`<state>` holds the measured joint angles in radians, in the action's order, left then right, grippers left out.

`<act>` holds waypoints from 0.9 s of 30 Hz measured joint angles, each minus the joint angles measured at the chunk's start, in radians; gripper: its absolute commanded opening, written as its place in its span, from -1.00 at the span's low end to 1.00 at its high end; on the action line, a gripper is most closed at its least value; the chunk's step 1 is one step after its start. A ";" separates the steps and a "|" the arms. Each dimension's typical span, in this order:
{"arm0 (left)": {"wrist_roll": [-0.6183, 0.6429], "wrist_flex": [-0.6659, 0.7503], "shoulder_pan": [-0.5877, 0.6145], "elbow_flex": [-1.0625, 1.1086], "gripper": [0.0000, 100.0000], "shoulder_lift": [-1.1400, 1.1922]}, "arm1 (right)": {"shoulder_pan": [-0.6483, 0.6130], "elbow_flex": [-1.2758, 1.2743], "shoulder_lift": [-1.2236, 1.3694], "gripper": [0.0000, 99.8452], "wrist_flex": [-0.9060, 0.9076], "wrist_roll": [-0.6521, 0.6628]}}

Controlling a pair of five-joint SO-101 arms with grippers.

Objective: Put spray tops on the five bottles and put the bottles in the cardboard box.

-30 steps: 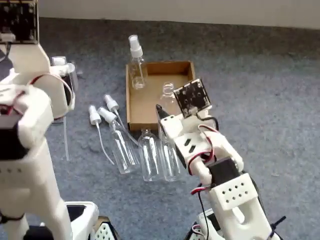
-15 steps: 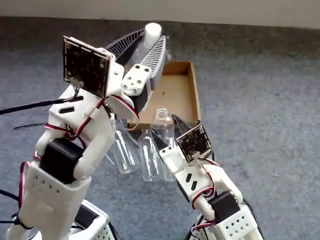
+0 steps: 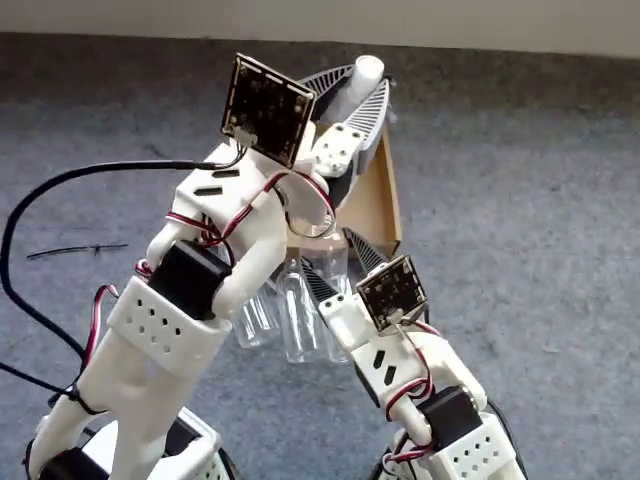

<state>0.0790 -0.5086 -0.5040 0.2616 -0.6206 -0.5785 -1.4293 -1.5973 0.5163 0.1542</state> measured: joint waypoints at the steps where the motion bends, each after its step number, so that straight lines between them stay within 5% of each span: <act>1: 0.000 0.000 0.000 0.000 -0.99 0.003 | 0.000 0.000 0.000 -0.99 0.000 0.000; 10: 0.000 -0.011 -0.003 0.034 -0.99 0.005 | 0.000 0.000 0.000 -0.99 0.000 0.000; 27: 0.006 -0.305 0.061 0.084 -0.99 0.005 | -0.003 0.000 0.000 -0.99 0.000 -0.005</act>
<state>0.0852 -0.8140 -0.4427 0.3460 -0.6160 -0.5815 -1.4293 -1.5973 0.5163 0.1496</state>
